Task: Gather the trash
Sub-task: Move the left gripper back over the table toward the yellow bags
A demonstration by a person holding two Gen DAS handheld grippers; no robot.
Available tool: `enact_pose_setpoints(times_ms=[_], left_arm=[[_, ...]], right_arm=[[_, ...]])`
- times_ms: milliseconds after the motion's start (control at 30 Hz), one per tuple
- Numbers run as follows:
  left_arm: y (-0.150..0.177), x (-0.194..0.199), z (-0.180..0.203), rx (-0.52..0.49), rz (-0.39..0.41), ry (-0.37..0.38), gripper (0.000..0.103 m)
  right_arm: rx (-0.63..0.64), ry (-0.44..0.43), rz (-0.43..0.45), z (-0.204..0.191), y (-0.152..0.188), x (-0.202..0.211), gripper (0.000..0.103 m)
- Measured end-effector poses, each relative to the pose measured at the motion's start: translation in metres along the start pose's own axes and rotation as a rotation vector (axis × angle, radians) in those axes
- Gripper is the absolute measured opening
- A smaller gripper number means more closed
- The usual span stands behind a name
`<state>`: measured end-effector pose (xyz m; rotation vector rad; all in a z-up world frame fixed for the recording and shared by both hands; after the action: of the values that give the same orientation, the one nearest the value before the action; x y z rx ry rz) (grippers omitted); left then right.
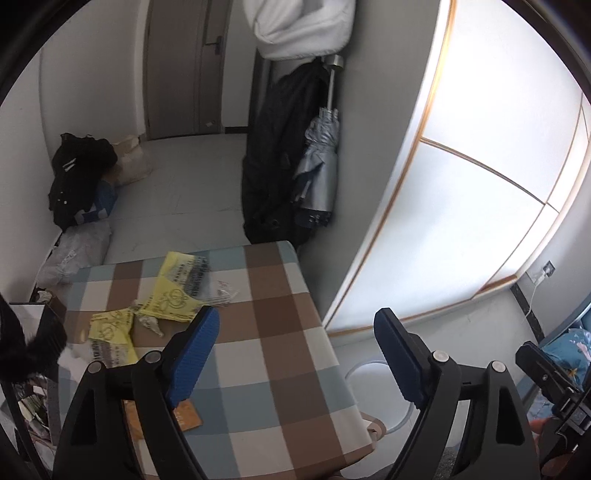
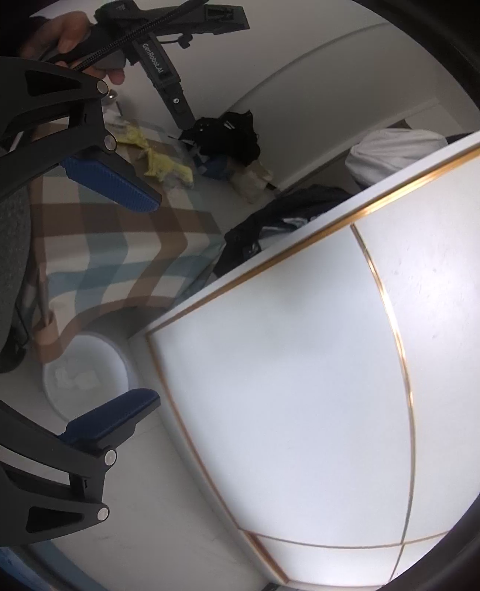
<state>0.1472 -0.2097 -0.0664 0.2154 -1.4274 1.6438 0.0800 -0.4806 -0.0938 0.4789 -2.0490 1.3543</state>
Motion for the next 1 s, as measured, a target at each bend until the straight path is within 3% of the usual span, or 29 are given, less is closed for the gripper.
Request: enact_pose_setpoints(times_ms=[300,533,800,1000], left_arm=[[-0.005,0.061,-0.075,0.077,0.104,-0.09,0.086],[0.0,0.092,-0.147,0.136,0.157,-0.197,0.091],[0.018,0.104,-0.21,0.225,0.178,-0.2,0.091],[0.034,0.102,-0.239,0.333,0.136,-0.127,0.091]], right_arm=[[0.101,-0.085,0.074,-0.092,-0.006,0.019,0.1],[0.175,-0.183,0.058,-0.171,0.013,0.022,0.1],[0.28,-0.239,-0.046,-0.24,0.063,-0.003,0.1],[0.333,-0.235,-0.154,-0.272,0.097,-0.039,0.1]])
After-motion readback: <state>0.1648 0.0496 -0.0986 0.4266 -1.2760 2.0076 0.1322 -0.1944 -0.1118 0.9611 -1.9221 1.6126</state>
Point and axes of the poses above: each gripper's, at about its wrist camera, not at the fingertips, and x roughly against the way its jaws point, z to its right, y to its underside, the point moved 10 cm from there along -x, roughly the way its jaws point, and after that the axes turned 14 degrees about y, right-handed, at the moved point
